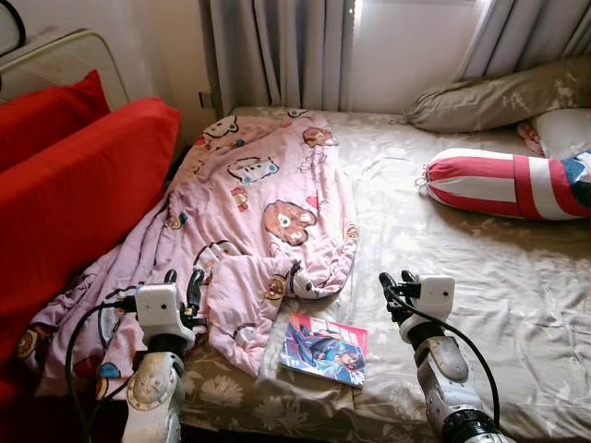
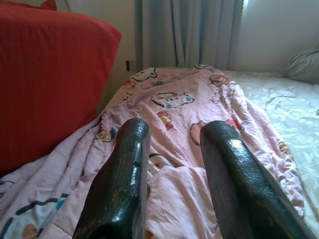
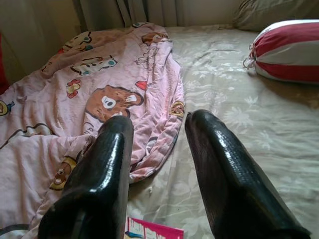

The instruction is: Clean up the room

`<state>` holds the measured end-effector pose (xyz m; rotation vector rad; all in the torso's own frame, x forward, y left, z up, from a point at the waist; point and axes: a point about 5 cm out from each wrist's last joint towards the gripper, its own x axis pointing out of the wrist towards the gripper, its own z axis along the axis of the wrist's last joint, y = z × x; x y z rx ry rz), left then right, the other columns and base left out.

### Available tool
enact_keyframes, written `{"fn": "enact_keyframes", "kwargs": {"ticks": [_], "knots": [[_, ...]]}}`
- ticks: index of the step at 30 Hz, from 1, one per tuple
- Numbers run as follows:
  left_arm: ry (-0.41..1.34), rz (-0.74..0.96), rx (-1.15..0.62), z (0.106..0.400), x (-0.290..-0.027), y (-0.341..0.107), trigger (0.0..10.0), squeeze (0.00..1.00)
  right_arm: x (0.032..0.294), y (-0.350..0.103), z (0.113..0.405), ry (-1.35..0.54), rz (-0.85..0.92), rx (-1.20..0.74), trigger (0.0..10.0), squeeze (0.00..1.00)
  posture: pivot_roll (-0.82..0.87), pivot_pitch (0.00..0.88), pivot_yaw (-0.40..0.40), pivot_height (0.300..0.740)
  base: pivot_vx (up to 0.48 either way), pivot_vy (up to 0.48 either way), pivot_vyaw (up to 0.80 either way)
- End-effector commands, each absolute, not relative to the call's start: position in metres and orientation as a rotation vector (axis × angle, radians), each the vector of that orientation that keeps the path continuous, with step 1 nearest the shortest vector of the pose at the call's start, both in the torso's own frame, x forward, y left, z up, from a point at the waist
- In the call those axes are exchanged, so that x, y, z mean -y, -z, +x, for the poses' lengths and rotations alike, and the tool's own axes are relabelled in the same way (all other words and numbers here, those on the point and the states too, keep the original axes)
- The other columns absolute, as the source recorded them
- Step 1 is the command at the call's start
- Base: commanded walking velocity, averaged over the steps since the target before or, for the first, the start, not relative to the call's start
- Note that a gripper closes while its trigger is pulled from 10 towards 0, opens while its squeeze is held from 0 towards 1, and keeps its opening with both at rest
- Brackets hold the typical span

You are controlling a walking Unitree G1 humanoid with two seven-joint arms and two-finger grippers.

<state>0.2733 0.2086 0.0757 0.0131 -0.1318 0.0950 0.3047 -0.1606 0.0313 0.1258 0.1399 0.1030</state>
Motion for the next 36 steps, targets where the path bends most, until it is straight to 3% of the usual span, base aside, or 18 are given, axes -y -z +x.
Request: {"fn": "enact_keyframes", "kwargs": {"ticks": [1,11,26,29,36], "knots": [[-0.094,0.008,0.112,0.271,-0.21,-0.073,10.0,0.0,0.16,-0.035,0.306,-0.1,0.122,-0.124,10.0,0.0,0.05,0.0,0.003,0.74,0.0,0.0,0.0],[-0.046,-0.002,0.11,0.279,-0.205,-0.083,10.0,0.0,0.17,-0.029,0.301,-0.049,0.108,-0.15,10.0,0.0,0.03,0.0,0.025,0.68,0.0,0.0,0.0],[-0.042,-0.022,0.067,0.276,-0.207,-0.076,10.0,0.0,0.16,-0.029,0.303,-0.143,0.059,-0.182,10.0,0.0,0.04,0.0,0.0,0.68,0.0,0.0,0.0],[-0.042,-0.027,0.06,0.274,-0.207,-0.074,10.0,0.0,0.158,-0.033,0.305,-0.18,0.044,-0.158,10.0,0.0,0.03,0.0,-0.008,0.655,0.0,0.0,0.0],[-0.047,-0.031,0.056,0.273,-0.208,-0.073,10.0,0.0,0.16,-0.037,0.307,-0.165,0.067,-0.135,10.0,0.0,0.04,0.0,-0.009,0.65,0.0,0.0,0.0]]}}
